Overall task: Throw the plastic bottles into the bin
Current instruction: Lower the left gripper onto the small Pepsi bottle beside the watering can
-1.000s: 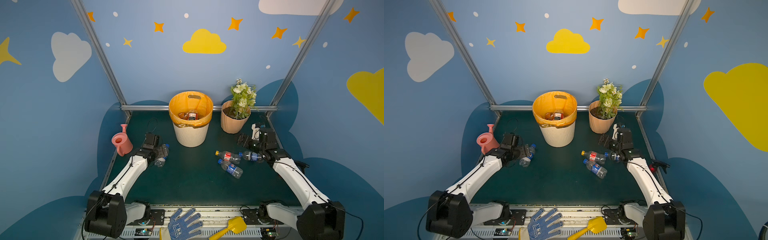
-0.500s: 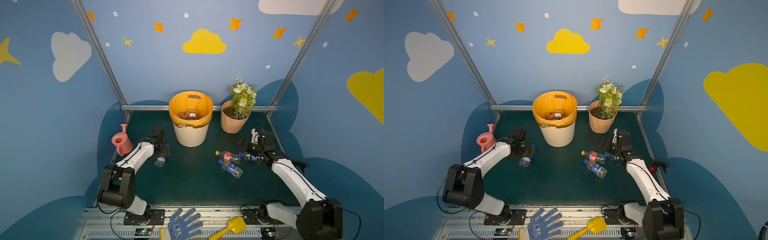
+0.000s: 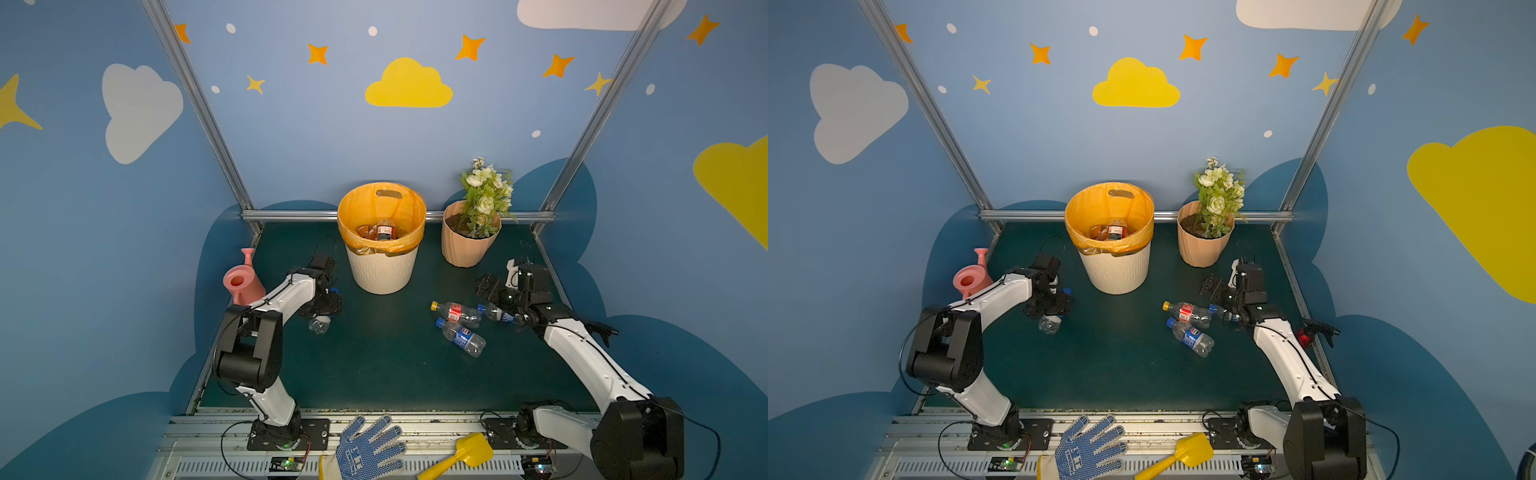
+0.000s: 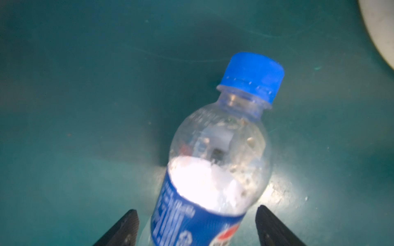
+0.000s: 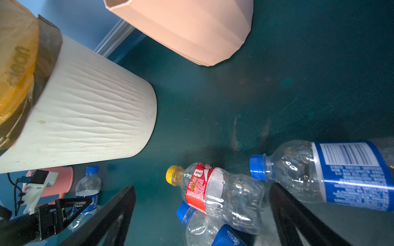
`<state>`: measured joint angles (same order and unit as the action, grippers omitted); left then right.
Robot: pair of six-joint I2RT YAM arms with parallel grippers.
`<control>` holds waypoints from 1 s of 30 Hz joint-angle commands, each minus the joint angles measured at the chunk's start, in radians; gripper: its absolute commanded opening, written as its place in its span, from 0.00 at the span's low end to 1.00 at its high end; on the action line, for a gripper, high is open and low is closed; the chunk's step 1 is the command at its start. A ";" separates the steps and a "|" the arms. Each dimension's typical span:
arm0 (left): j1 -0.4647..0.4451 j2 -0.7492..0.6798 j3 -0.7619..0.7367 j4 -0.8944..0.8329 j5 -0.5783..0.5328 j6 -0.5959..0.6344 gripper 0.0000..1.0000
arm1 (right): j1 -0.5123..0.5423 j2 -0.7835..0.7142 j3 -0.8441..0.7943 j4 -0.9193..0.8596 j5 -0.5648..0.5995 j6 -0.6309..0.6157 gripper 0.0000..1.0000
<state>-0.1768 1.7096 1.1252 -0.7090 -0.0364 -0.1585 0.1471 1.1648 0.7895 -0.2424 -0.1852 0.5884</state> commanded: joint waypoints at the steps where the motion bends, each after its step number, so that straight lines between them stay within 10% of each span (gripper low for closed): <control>1: 0.004 0.041 0.028 -0.041 0.022 0.023 0.82 | -0.009 0.004 -0.015 0.019 -0.009 0.005 0.97; 18: -0.003 0.040 0.024 -0.051 -0.032 -0.002 0.49 | -0.030 0.022 -0.028 0.045 -0.065 0.022 0.97; 30: -0.003 -0.177 -0.001 0.006 -0.073 -0.070 0.48 | -0.031 0.046 -0.018 0.083 -0.105 0.049 0.97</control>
<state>-0.1795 1.5845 1.1309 -0.7189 -0.0772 -0.1970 0.1200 1.1980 0.7738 -0.1932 -0.2668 0.6220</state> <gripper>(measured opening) 0.485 0.970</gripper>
